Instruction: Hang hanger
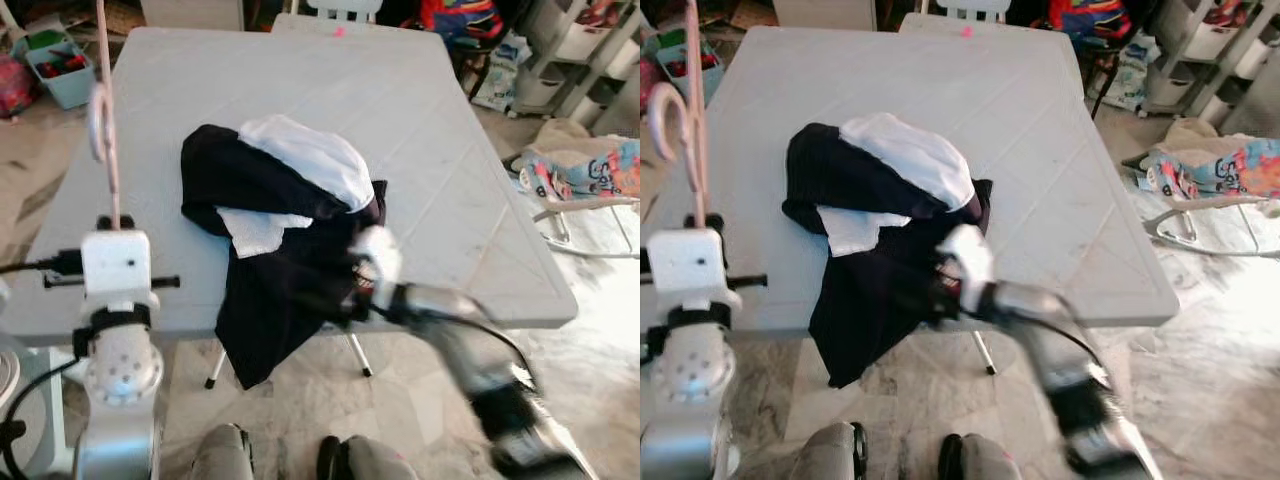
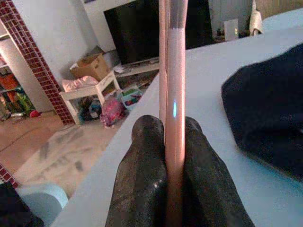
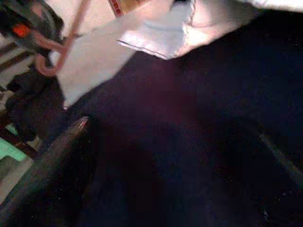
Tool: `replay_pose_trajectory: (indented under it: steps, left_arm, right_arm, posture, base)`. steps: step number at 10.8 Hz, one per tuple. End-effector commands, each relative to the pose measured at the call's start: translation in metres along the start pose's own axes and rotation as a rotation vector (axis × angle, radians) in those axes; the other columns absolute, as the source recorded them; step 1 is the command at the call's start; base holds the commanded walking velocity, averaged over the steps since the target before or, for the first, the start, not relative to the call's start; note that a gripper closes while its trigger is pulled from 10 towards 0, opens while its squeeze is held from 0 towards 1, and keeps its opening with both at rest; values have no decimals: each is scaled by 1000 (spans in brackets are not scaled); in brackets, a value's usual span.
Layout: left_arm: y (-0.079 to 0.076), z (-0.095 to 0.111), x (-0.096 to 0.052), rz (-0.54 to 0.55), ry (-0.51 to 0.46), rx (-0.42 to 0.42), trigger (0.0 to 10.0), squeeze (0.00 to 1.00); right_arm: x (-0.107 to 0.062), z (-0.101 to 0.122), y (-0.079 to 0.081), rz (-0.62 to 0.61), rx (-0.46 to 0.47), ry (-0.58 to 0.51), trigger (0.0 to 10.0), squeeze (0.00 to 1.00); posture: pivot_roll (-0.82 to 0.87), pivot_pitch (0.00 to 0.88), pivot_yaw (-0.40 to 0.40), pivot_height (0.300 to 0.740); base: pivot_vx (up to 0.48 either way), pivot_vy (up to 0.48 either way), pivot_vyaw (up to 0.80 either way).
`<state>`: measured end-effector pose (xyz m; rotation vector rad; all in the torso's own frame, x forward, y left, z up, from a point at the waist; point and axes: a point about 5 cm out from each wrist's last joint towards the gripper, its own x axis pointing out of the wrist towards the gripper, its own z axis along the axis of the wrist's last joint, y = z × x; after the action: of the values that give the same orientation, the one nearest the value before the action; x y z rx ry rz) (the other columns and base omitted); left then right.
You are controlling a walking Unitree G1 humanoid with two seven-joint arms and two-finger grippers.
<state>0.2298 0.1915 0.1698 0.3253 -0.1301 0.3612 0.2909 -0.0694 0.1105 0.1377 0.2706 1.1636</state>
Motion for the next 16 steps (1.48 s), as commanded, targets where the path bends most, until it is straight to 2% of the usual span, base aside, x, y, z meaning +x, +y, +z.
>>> replay_pose_trajectory:
  steps: [1, 2, 3, 4, 5, 6, 7, 8, 9, 10, 11, 12, 13, 15, 16]
  left_arm:
    - [3, 8, 2, 8, -26, -3, 10000, 0]
    - [1, 9, 3, 3, -25, -9, 10000, 0]
    - [0, 9, 3, -2, -23, -14, 10000, 0]
    - [-3, 9, 3, -7, -19, -21, 10000, 0]
    - [-4, 10, 3, -9, -16, -25, 10000, 0]
    - [-5, 10, 3, -9, -14, -28, 10000, 0]
    - [-6, 10, 3, -8, -13, -33, 10000, 0]
    - [-7, 9, 3, -6, -11, -36, 10000, 0]
    - [-8, 9, 3, -6, -10, -38, 10000, 0]
    - [-13, 7, 2, -24, -6, -49, 10000, 0]
    - [-24, 4, 0, -75, -1, -65, 10000, 0]
    - [-28, 2, -1, -101, -1, -67, 10000, 0]
    - [-31, -1, -2, -125, 0, -67, 10000, 0]
    - [-36, -2, 2, -174, -11, -84, 10000, 0]
    - [-40, 9, 8, -177, -68, -89, 10000, 0]
  right_arm:
    - [5, -9, -2, -24, -1, 61, 10000, 1000]
    - [21, -16, -8, -93, -56, 131, 10000, 1000]
    - [29, -18, -14, -162, -93, 171, 10000, 1000]
    - [38, -13, -27, -293, -156, 205, 10000, 1000]
    - [45, -2, -39, -454, -137, 167, 10000, 1000]
    - [46, 3, -48, -573, -127, 166, 10000, 1000]
    - [42, 13, -61, -712, -103, 133, 10000, 914]
    - [32, 22, -72, -831, -125, 108, 10000, 827]
    - [28, 25, -75, -861, -133, 94, 10000, 824]
    - [22, 32, -80, -878, -127, 30, 10000, 804]
    - [14, 41, -80, -820, -136, -57, 10000, 573]
    - [6, 43, -79, -764, -166, -93, 10000, 243]
    - [-10, 40, -72, -658, -227, -143, 10000, 0]
    - [-33, 25, -52, -587, -243, -201, 10000, 0]
    - [-43, 16, -32, -584, -264, -248, 10000, 0]
  posture:
    - [113, 135, -73, 740]
    - [124, 138, -73, 740]
    - [123, 139, -73, 740]
    - [126, 140, -75, 740]
    - [127, 138, -79, 740]
    - [129, 137, -80, 740]
    - [134, 135, -86, 740]
    - [134, 132, -89, 740]
    - [132, 130, -91, 740]
    - [123, 121, -94, 740]
    - [122, 119, -96, 740]
    - [110, 111, -97, 740]
    - [88, 100, -96, 740]
    - [48, 73, -106, 740]
    - [43, 66, -95, 740]
  base:
    - [0, 0, 0]
    - [0, 0, 0]
    - [0, 0, 0]
    - [0, 0, 0]
    - [0, 0, 0]
    - [0, 0, 0]
    - [0, 0, 0]
    - [0, 0, 0]
    - [0, 0, 0]
    - [0, 0, 0]
    - [0, 0, 0]
    - [0, 0, 0]
    - [0, 0, 0]
    - [0, 0, 0]
    - [0, 0, 0]
